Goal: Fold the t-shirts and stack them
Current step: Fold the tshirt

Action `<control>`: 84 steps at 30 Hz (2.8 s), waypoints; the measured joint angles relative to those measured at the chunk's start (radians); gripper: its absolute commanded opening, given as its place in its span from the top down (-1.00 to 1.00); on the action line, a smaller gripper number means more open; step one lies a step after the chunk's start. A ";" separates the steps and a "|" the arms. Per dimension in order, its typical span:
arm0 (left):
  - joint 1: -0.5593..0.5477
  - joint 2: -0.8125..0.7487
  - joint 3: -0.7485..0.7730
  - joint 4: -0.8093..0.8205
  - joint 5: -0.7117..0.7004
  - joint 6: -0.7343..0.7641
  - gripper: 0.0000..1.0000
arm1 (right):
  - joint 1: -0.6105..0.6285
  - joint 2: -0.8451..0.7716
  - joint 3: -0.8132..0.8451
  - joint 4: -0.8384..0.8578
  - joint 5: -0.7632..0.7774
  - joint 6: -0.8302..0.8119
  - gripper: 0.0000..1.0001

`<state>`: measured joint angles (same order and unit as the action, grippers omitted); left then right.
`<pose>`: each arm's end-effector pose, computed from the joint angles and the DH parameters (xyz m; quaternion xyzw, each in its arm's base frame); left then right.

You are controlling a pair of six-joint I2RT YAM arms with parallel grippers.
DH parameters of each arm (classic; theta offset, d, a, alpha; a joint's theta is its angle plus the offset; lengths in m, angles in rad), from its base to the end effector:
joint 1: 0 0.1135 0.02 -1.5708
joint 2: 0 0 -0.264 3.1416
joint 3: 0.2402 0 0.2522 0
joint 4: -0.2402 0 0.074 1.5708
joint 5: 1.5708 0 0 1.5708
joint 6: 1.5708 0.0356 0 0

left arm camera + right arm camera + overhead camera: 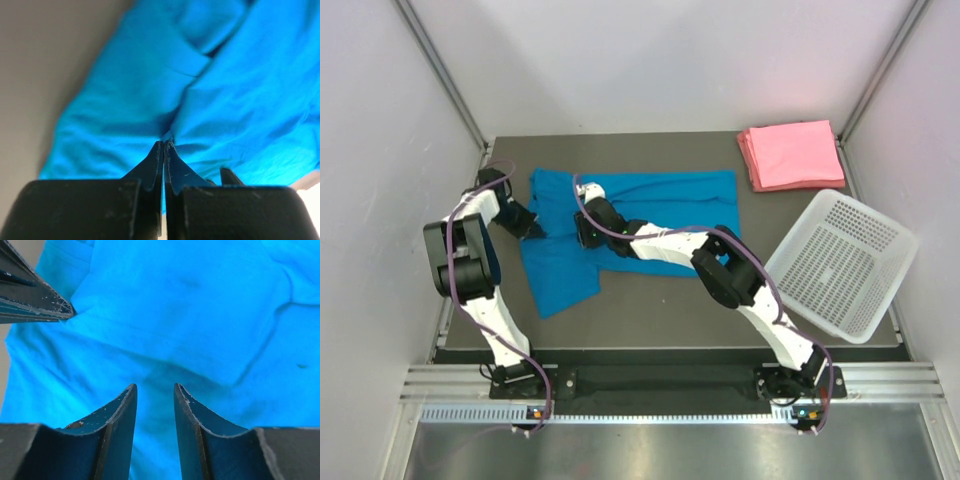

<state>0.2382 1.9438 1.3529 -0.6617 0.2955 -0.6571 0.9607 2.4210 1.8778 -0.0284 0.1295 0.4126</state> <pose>0.3784 0.0812 0.1701 -0.4017 0.8905 -0.1748 0.1231 0.3195 0.4490 0.1533 -0.2072 0.8516 0.2591 0.4057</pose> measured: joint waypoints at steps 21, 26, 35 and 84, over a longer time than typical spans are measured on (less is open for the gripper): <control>0.056 -0.143 -0.069 0.050 -0.060 -0.121 0.21 | -0.109 -0.196 -0.243 0.072 -0.123 0.088 0.21; 0.053 -0.121 -0.045 0.084 -0.027 -0.057 0.22 | -0.181 -0.196 -0.258 0.061 -0.193 0.146 0.16; 0.051 0.069 0.069 0.102 0.034 0.066 0.22 | -0.195 -0.115 -0.095 0.058 -0.274 0.266 0.15; 0.058 0.157 0.186 0.132 0.044 0.092 0.35 | -0.165 0.032 -0.028 0.053 -0.273 0.419 0.45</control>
<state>0.2966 2.1010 1.5391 -0.5301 0.3397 -0.5655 0.7959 2.4531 1.8496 0.0250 -0.1432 0.8318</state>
